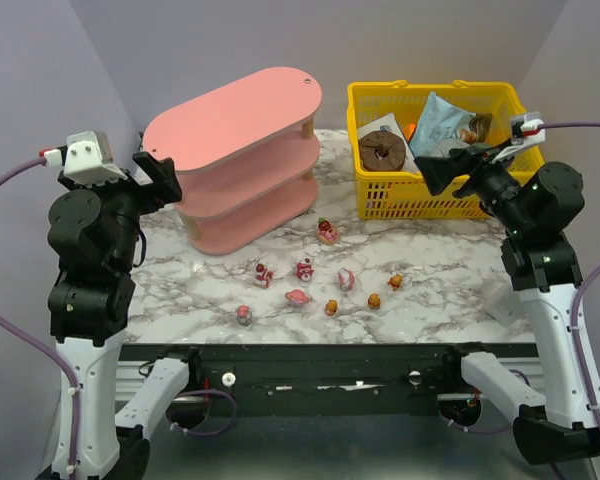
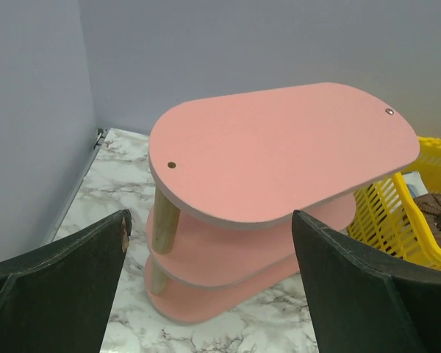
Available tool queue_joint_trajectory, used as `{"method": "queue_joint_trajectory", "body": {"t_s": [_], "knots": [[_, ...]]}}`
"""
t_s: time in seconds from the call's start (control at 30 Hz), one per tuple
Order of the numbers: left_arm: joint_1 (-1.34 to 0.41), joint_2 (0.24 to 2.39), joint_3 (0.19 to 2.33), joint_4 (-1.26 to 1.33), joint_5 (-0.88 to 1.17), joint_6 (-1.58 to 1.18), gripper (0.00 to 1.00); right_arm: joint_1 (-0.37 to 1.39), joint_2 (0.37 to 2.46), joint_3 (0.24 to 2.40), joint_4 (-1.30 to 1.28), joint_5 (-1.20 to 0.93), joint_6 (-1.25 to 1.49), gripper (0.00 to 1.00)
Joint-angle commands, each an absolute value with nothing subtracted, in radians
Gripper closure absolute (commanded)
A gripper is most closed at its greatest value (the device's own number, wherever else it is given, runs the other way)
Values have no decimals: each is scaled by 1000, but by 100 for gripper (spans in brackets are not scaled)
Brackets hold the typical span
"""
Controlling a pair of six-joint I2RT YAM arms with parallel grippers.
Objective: Place and organize the plastic toys onto the shelf
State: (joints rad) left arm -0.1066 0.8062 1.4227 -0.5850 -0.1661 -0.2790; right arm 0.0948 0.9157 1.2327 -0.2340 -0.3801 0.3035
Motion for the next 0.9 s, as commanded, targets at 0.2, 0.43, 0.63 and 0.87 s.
{"method": "queue_joint_trajectory", "body": {"t_s": [0.2, 0.43, 0.63, 0.87], "knots": [[-103, 709, 1275, -480, 34, -236, 1, 511, 997, 1010, -97, -364, 158, 1], [-103, 647, 1103, -405, -26, -287, 1, 799, 1084, 786, 142, -269, 60, 3], [-103, 611, 965, -330, -14, -318, 1, 923, 1173, 695, 363, -324, 84, 5], [-103, 615, 945, -342, -34, -310, 1, 1006, 1331, 724, 452, -292, 191, 7]]}}
